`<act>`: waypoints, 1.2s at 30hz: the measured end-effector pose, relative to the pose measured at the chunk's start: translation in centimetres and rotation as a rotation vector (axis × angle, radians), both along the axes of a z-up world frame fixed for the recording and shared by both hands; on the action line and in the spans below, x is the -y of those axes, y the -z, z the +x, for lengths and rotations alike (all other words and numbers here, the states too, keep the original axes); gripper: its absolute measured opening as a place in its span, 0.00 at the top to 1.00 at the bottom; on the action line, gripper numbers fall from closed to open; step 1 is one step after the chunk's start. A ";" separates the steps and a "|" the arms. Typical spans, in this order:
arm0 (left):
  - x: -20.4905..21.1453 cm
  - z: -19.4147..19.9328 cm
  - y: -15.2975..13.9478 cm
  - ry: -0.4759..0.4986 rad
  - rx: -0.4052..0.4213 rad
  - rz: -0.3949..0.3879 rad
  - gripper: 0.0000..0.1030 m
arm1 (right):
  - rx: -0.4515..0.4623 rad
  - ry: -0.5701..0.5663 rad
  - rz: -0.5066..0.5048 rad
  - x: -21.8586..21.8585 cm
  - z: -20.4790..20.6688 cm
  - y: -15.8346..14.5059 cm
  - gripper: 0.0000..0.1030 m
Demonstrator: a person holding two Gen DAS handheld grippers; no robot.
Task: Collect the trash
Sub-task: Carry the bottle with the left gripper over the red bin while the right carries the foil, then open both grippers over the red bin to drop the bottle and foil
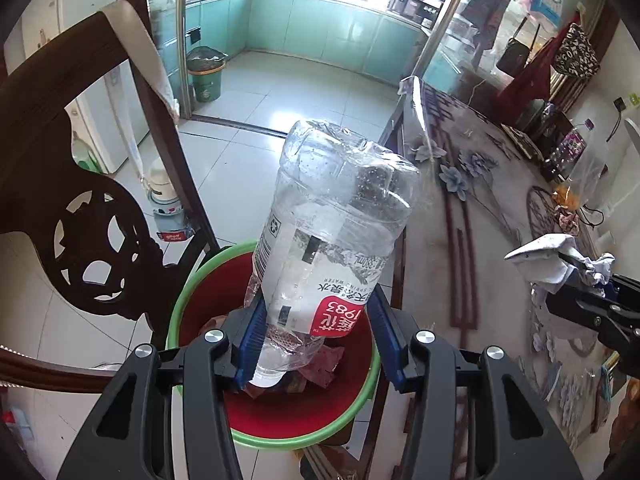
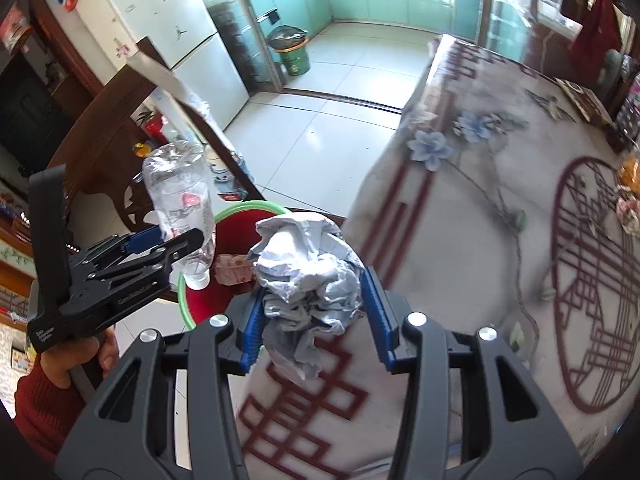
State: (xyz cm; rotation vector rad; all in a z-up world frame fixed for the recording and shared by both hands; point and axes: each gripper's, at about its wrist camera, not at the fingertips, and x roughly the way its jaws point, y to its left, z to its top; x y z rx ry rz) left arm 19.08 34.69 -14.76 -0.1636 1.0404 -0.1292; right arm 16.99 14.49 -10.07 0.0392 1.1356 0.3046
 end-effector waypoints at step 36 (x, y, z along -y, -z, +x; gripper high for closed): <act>12.4 0.0 -3.4 0.229 0.059 -0.026 0.25 | 0.061 0.340 -0.104 19.8 -3.7 -3.6 0.32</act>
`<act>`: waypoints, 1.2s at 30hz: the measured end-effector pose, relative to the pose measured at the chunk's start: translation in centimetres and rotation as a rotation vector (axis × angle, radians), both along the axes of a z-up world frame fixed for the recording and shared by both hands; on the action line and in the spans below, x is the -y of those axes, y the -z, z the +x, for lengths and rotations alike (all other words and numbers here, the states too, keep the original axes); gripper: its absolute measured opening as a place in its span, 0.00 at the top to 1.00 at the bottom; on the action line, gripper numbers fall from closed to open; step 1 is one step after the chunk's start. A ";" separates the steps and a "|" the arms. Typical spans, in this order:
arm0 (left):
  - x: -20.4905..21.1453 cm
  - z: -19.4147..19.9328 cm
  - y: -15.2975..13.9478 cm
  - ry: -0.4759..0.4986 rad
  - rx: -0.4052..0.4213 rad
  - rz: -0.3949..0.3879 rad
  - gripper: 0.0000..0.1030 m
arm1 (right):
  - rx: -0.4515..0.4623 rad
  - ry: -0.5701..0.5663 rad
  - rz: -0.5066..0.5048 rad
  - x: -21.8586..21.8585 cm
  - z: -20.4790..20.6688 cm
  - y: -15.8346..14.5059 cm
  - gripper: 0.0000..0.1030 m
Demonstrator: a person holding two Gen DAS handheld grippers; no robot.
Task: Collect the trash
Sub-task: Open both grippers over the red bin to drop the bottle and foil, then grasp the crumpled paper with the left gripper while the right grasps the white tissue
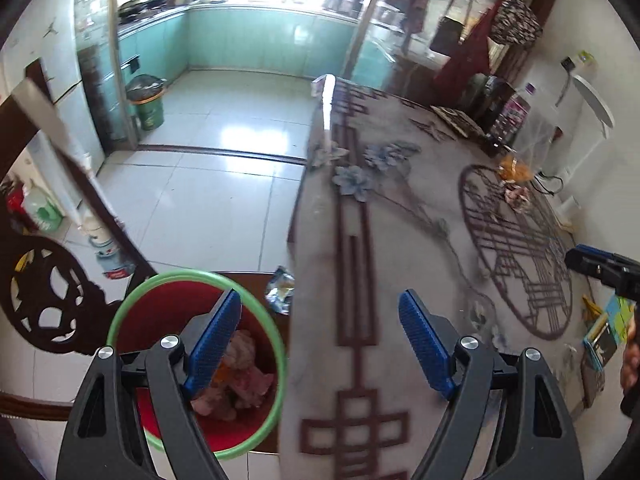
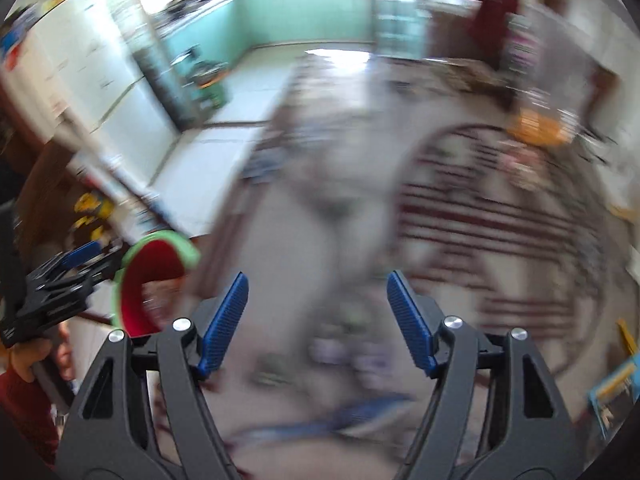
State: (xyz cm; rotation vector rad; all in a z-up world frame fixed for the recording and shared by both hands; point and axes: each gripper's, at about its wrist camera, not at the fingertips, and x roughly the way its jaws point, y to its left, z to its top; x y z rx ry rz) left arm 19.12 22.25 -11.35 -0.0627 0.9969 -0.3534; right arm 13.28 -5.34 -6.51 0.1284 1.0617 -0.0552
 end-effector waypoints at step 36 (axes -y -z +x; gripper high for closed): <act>48.8 9.6 4.1 0.181 -0.077 -0.003 0.20 | -0.599 0.095 0.019 60.2 -1.4 14.2 0.86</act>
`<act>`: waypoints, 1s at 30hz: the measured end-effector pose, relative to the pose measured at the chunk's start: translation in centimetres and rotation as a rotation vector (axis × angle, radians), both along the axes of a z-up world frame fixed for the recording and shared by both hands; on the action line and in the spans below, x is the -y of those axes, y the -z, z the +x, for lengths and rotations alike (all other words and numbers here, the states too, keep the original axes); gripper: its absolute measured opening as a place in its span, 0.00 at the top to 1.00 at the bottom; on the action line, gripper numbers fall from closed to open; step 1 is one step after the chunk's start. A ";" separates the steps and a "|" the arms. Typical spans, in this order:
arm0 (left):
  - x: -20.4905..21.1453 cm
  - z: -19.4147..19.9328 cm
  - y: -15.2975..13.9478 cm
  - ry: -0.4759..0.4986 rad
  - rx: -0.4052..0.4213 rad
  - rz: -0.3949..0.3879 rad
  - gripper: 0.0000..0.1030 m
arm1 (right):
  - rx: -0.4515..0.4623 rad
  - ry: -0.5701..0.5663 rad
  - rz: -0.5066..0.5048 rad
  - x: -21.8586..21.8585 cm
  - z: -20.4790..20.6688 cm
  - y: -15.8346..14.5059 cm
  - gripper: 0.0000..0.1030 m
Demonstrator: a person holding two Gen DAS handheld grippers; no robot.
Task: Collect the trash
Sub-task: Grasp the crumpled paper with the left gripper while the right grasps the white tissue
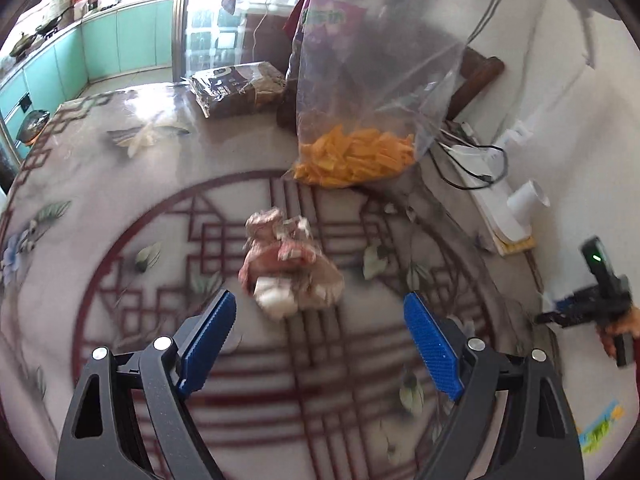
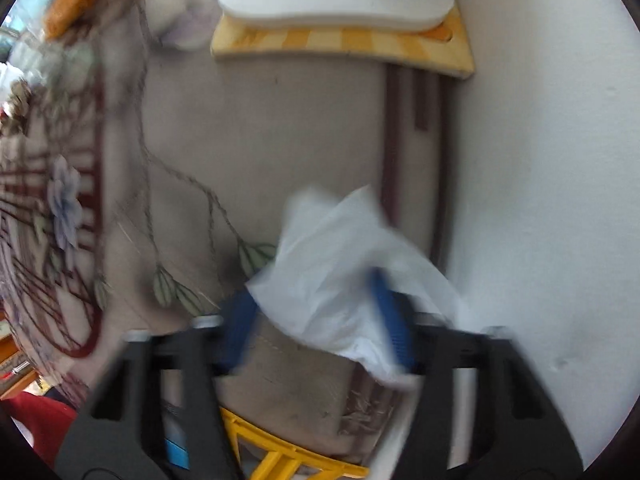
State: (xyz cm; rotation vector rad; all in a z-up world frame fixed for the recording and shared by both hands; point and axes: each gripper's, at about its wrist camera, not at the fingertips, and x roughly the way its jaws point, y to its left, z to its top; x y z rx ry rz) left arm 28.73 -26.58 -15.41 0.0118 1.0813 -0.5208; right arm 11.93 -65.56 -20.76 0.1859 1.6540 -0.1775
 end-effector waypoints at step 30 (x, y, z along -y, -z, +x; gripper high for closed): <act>-13.7 -11.9 -9.6 -0.081 0.137 0.002 0.67 | 0.689 -0.021 0.087 -27.1 -3.7 -18.3 0.97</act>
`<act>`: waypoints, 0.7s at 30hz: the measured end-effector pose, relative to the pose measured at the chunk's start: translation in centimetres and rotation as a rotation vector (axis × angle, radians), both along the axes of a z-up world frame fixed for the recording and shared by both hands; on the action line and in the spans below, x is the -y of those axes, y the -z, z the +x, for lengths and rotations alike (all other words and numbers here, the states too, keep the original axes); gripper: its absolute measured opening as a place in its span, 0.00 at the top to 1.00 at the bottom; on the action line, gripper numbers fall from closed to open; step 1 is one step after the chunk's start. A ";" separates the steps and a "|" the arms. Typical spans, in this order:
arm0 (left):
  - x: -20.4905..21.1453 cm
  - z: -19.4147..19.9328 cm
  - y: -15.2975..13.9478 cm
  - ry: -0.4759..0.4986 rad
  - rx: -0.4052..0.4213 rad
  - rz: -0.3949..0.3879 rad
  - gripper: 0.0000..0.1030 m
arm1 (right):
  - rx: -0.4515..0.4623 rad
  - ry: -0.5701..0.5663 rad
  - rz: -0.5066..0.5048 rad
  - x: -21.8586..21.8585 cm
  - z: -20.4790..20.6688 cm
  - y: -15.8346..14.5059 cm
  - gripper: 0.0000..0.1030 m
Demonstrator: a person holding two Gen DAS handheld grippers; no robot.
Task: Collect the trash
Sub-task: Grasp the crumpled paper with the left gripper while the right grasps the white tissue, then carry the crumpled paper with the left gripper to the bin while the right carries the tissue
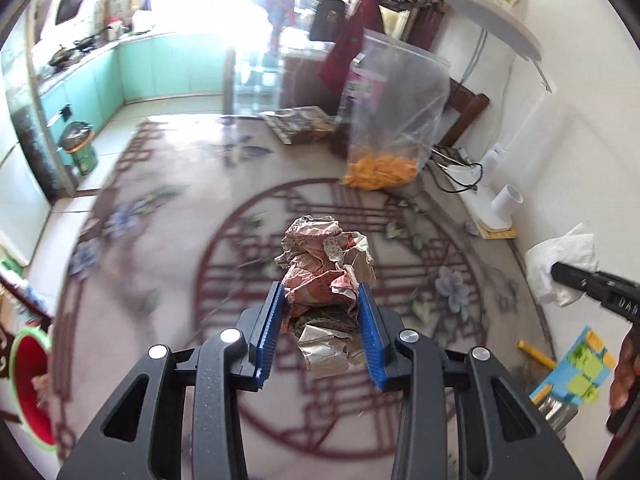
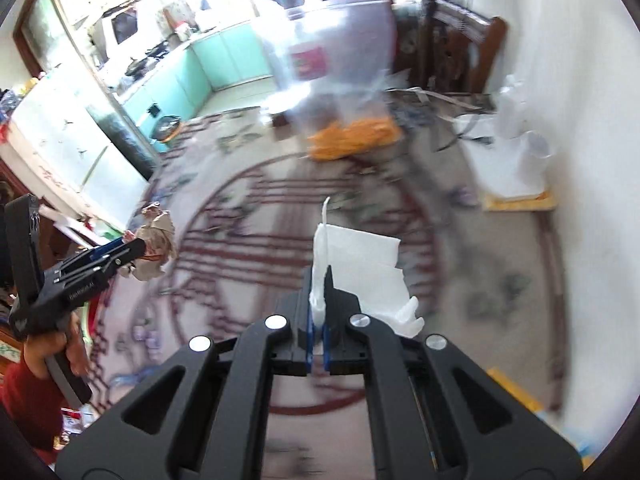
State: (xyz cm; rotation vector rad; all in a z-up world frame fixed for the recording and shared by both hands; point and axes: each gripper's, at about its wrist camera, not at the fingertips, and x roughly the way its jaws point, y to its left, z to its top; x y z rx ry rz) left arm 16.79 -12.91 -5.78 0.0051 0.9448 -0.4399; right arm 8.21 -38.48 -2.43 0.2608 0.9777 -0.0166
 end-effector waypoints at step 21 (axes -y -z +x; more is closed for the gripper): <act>-16.7 -2.0 -1.3 0.082 0.033 -0.048 0.66 | -0.030 0.069 0.001 -21.4 -0.5 1.8 0.97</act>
